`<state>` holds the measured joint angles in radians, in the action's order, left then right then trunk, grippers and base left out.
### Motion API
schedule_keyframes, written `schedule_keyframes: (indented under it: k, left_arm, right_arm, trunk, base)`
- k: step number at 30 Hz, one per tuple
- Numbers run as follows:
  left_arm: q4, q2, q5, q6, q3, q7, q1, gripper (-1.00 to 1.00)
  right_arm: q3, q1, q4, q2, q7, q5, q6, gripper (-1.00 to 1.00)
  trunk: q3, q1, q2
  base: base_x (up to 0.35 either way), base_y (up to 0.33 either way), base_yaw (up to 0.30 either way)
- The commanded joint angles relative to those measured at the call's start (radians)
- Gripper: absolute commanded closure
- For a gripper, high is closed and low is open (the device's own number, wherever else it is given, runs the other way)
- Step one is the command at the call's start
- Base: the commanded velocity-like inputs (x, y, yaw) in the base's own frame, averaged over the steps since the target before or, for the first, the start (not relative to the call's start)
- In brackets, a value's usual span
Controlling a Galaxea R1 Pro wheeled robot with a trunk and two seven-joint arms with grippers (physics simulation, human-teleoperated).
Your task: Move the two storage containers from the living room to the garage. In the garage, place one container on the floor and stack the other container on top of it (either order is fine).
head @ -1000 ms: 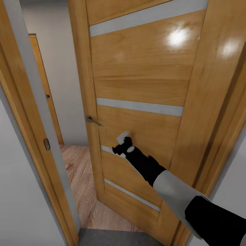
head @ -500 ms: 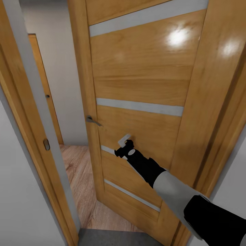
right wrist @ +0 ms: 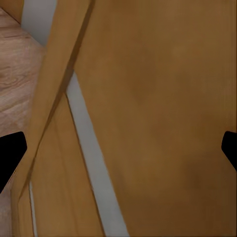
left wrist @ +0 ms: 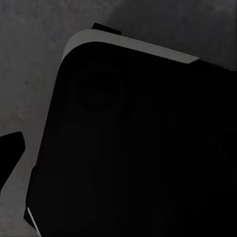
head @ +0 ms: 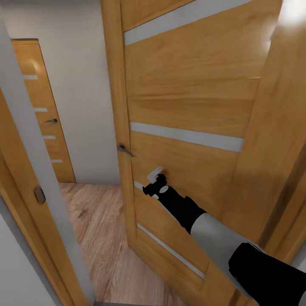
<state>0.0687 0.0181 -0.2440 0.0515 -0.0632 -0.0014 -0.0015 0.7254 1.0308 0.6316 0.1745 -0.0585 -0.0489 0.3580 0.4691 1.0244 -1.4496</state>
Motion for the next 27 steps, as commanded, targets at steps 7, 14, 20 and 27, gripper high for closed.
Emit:
schedule_keyframes:
  k: [7, 14, 20, 27]
  left_arm:
    - [0.000, 0.000, -0.001, 0.002, -0.007, 0.000, 0.000, -1.00]
    - [0.000, 0.000, -0.002, 0.002, -0.007, 0.000, 0.000, -1.00]
    - [0.000, 0.000, -0.002, 0.002, -0.007, 0.000, 0.000, -1.00]
    - [0.000, 0.000, -0.002, 0.002, -0.007, 0.000, 0.000, -1.00]
  right_arm:
    - [-0.001, 0.002, 0.000, 0.000, -0.018, 0.007, 0.008, -1.00]
    - [-0.001, 0.002, -0.001, 0.000, -0.080, 0.006, 0.008, -1.00]
    - [0.010, 0.002, 0.000, 0.000, -0.134, 0.015, 0.010, -1.00]
    - [0.016, 0.002, 0.000, 0.000, -0.145, 0.019, 0.010, -1.00]
  trunk:
    - [0.001, 0.001, 0.000]
    - [0.001, 0.001, 0.000]
    - [0.001, 0.001, 0.000]
    - [0.001, 0.001, 0.000]
  base:
    - [0.297, 0.000, 0.000]
    - [0.255, 0.000, 0.000]
    - [0.235, 0.000, 0.000]
    - [0.226, 0.000, 0.000]
